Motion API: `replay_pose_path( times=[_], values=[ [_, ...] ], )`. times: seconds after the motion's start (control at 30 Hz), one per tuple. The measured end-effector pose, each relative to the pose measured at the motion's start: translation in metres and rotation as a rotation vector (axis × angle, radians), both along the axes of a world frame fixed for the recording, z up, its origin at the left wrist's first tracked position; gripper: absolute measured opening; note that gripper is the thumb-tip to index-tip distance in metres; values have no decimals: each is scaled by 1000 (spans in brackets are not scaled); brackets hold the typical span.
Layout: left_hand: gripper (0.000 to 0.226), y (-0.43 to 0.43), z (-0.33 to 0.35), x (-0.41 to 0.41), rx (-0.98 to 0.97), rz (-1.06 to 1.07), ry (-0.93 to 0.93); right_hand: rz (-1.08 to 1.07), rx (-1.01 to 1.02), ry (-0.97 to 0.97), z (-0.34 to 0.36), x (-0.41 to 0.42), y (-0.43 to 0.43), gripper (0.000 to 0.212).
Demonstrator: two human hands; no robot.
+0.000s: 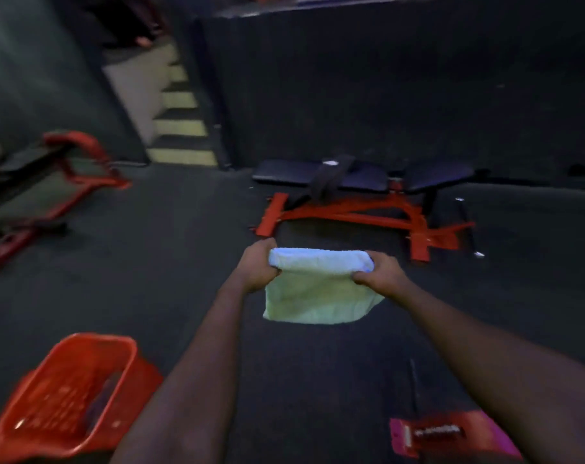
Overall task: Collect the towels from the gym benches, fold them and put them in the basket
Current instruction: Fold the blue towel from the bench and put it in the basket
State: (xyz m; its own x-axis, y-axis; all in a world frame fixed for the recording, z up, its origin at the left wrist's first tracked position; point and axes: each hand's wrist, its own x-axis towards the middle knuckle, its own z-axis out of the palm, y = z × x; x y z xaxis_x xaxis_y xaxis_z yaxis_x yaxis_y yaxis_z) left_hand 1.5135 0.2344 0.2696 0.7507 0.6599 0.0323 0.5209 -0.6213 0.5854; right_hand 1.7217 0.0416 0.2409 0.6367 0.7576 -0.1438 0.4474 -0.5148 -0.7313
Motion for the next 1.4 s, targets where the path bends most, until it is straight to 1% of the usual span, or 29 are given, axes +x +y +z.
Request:
replay_pose_path(
  times=[0.07, 0.13, 0.17, 0.2, 0.3, 0.37, 0.43, 0.5, 0.6, 0.63, 0.7, 0.77, 0.8, 0.9, 1.0, 1.13, 1.23, 1.27, 1.33, 1.37, 1.4],
  values=[
    [19, 30, -4, -65, 17, 78, -5, 124, -4, 10, -4, -43, 53, 27],
    [21, 64, -15, -143, 3, 202, -18, 256, -22, 44, -13, -99, 114, 29],
    [17, 75, -20, -176, -26, 265, -23, 307, -26, 62, -18, -124, 138, 28],
    [12, 84, -25, -205, -40, 313, -25, 355, -36, 72, -23, -147, 160, 26],
    [15, 112, -38, -284, -57, 418, 5, 484, -63, 77, -45, -214, 227, 25],
    [17, 137, -49, -339, -54, 501, 30, 582, -62, 107, -60, -262, 277, 29],
    [17, 161, -62, -393, -79, 615, 20, 686, -82, 152, -73, -312, 329, 39],
    [16, 178, -68, -437, -103, 707, 31, 773, -110, 188, -82, -358, 371, 40],
    [12, 200, -79, -491, -129, 804, 11, 854, -118, 161, -96, -417, 423, 49],
    [9, 208, -85, -511, -137, 848, -2, 875, -124, 157, -102, -440, 441, 49],
    [8, 216, -99, -539, -140, 918, -17, 934, -122, 134, -111, -473, 466, 40],
    [7, 226, -120, -564, -166, 1003, -38, 976, -119, 99, -124, -503, 491, 20],
    [10, 231, -133, -575, -194, 1040, -46, 1008, -110, 80, -131, -516, 504, 14],
    [13, 249, -178, -603, -275, 1094, -45, 1058, -144, 26, -166, -546, 540, 22],
    [11, 277, -225, -633, -412, 1090, -69, 1046, -249, -50, -219, -577, 576, 35],
    [12, 296, -277, -656, -490, 1142, -143, 1093, -394, -145, -257, -607, 613, 25],
    [10, 315, -309, -669, -572, 1166, -144, 1157, -496, -209, -281, -636, 646, 31],
    [13, 323, -322, -675, -616, 1188, -121, 1177, -533, -231, -286, -647, 657, 38],
    [30, 337, -362, -688, -700, 1271, -72, 1178, -599, -289, -310, -669, 679, 58],
    [40, 342, -376, -694, -711, 1315, -43, 1136, -592, -309, -315, -679, 685, 64],
    [46, 347, -385, -699, -716, 1338, -13, 1075, -573, -317, -318, -687, 690, 66]
  ],
)
